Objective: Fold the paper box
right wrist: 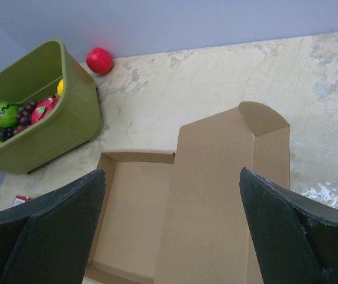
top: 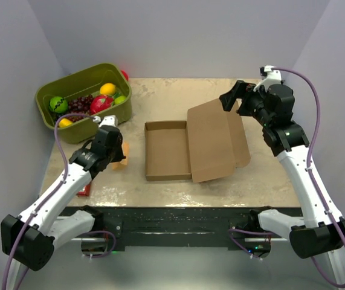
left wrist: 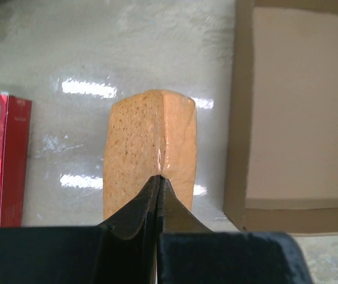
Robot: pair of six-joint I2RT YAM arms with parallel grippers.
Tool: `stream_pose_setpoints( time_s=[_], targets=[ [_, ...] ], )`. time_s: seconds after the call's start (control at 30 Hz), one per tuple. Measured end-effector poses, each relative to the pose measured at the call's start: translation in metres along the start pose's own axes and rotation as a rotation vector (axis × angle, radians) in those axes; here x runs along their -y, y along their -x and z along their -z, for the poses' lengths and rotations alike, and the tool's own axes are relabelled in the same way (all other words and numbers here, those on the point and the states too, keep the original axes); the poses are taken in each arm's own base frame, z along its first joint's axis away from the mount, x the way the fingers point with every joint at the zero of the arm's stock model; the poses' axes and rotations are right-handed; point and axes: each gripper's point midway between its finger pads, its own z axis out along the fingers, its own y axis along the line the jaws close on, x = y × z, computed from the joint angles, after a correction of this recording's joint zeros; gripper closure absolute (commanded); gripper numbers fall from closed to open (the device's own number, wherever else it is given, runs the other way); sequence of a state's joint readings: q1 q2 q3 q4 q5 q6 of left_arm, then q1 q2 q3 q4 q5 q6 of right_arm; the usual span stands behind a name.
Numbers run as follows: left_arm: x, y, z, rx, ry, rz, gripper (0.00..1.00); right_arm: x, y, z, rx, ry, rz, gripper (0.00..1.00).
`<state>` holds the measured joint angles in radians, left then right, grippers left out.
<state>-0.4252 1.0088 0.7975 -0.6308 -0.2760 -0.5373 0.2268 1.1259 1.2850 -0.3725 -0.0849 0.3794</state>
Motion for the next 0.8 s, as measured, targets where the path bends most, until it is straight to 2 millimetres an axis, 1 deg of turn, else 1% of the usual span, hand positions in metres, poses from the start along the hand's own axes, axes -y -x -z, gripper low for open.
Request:
stream_pose_setpoints(
  time_s=[0.07,0.13,0.2,0.23,0.33,0.37,0.43,0.5,0.6,0.63,0.67,0.7,0.73,0.77,0.8],
  targets=[
    [0.009,0.011,0.006,0.026,-0.027,0.001,1.0,0.001,-0.002,-0.001,-0.003,-0.004,-0.004,0.01],
    [0.025,0.023,0.015,0.056,-0.072,-0.012,1.0,0.002,-0.003,-0.002,-0.003,-0.008,-0.007,0.01],
    [0.046,0.029,0.023,0.08,-0.117,-0.041,1.0,0.003,-0.004,-0.003,-0.004,-0.01,-0.011,0.01],
    [0.065,0.03,0.028,0.087,-0.157,-0.061,1.0,0.003,-0.005,-0.003,-0.003,-0.012,-0.014,0.01],
    [0.106,0.026,0.03,0.074,-0.229,-0.104,1.0,0.004,-0.005,-0.004,0.001,-0.012,-0.017,0.01],
    [0.115,0.024,0.028,0.07,-0.24,-0.114,1.0,0.004,-0.005,-0.004,0.001,-0.013,-0.018,0.01],
    [0.125,0.018,0.022,0.061,-0.243,-0.137,1.0,0.004,-0.005,-0.004,0.002,-0.014,-0.018,0.01],
    [0.126,0.014,0.017,0.056,-0.224,-0.154,1.0,0.004,-0.005,-0.004,0.003,-0.014,-0.017,0.01],
    [0.117,0.017,0.012,0.072,-0.171,-0.153,0.84,0.004,-0.004,-0.004,0.005,-0.013,-0.016,0.01],
    [0.111,0.02,0.008,0.076,-0.152,-0.14,0.72,0.004,-0.004,-0.004,0.005,-0.014,-0.016,0.01],
    [0.103,0.02,0.003,0.074,-0.136,-0.123,0.65,0.004,-0.004,-0.004,0.005,-0.014,-0.016,0.01],
    [0.09,0.018,-0.003,0.062,-0.11,-0.103,0.57,0.004,-0.004,-0.004,0.005,-0.013,-0.016,0.01],
    [0.075,0.015,-0.01,0.046,-0.082,-0.082,0.38,0.004,-0.004,-0.004,0.005,-0.013,-0.016,0.01],
    [0.061,0.009,-0.016,0.027,-0.058,-0.06,0.29,0.004,-0.004,-0.004,0.005,-0.013,-0.016,0.01],
    [0.049,0.003,-0.021,0.009,-0.041,-0.05,0.24,0.004,-0.004,-0.004,0.005,-0.013,-0.016,0.01]
  ],
)
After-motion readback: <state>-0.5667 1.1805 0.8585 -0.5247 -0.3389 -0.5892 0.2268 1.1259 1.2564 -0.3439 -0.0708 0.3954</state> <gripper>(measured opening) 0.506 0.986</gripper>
